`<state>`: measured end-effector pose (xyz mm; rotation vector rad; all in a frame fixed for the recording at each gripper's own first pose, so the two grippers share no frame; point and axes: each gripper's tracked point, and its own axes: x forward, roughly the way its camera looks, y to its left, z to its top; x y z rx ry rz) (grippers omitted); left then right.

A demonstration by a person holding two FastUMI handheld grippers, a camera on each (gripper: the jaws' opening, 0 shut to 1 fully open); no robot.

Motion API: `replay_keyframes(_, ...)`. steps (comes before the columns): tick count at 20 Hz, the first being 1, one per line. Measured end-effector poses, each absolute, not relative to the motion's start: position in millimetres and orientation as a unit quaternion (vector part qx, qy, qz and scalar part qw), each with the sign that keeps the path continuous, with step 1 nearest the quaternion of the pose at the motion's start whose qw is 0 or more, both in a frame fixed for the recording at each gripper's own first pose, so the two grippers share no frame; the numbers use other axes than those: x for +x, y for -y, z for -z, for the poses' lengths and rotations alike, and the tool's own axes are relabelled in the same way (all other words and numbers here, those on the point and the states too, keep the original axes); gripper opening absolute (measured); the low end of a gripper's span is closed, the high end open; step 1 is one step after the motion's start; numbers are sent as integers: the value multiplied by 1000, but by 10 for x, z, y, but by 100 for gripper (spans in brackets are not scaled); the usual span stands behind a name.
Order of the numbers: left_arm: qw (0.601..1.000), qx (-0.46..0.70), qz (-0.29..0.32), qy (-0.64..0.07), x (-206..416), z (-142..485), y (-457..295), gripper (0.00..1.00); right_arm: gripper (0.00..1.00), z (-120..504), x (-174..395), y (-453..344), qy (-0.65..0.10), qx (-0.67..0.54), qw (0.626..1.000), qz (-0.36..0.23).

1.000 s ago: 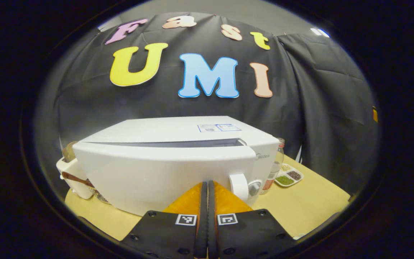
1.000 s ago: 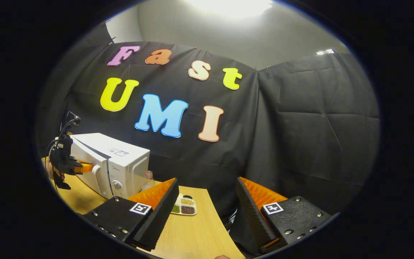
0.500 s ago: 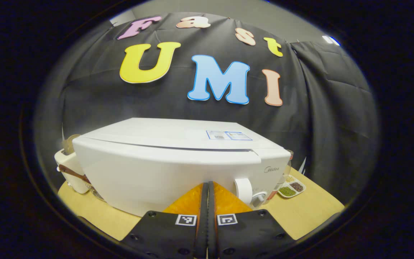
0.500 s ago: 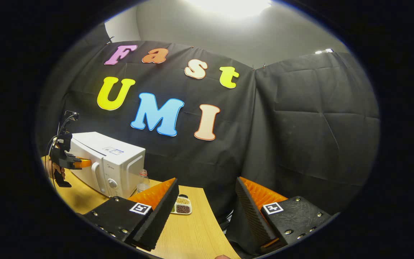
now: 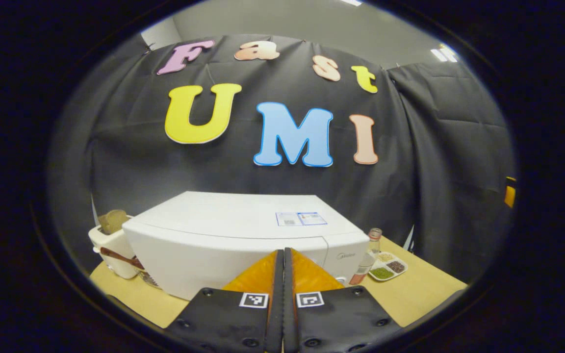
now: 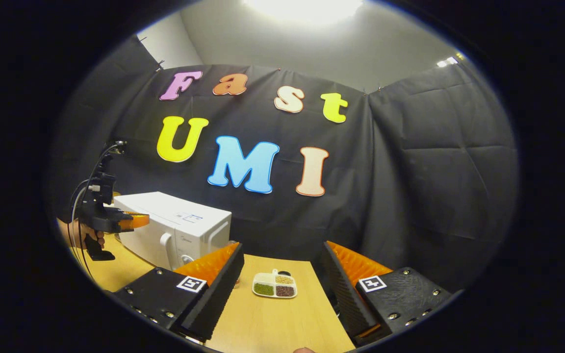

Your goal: Open the microwave oven with the left hand, put the food in, and close the microwave oven.

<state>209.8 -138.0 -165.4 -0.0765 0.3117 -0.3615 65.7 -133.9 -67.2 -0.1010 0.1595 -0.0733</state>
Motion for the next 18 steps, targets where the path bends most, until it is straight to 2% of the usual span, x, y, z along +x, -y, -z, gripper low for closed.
replay_keyframes(8,985,-21,124,-120,1442,959,640,7,97,645,727,800,-70,-19,997,-6)
replay_keyframes(14,992,-12,87,-94,948,682,117,5,97,663,650,545,-59,-24,998,-19)
replay_keyframes(16,993,-14,86,-86,805,625,35,7,97,696,602,442,-61,-24,998,-25)
replay_keyframes(18,994,-5,79,-80,715,582,-69,31,97,700,558,364,-61,-20,998,-29)
